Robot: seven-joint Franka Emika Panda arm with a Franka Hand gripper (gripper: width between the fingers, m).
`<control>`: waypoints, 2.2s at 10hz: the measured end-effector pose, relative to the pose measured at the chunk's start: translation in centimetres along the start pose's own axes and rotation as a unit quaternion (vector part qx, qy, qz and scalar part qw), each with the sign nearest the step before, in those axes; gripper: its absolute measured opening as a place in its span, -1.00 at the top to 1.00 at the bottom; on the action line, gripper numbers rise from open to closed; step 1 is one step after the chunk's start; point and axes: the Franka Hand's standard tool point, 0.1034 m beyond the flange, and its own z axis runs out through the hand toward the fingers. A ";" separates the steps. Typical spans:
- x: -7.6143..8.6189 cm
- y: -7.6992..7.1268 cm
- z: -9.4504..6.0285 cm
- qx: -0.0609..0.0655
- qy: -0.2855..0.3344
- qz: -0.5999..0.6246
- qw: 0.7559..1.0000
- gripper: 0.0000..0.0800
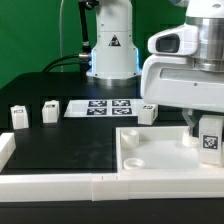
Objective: Assemble one leg
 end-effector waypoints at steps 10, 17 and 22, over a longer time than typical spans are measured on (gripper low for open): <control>-0.5 -0.8 0.1 0.011 -0.004 0.456 0.890 -0.02; -0.8 -1.2 -0.3 0.016 0.006 0.031 0.999 -0.62; 0.2 -1.1 -0.8 0.007 0.016 -0.233 0.972 -0.62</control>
Offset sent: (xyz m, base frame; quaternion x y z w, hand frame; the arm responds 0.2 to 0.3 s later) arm -0.0040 0.0006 -0.0069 -0.0382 0.0154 0.3774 0.9252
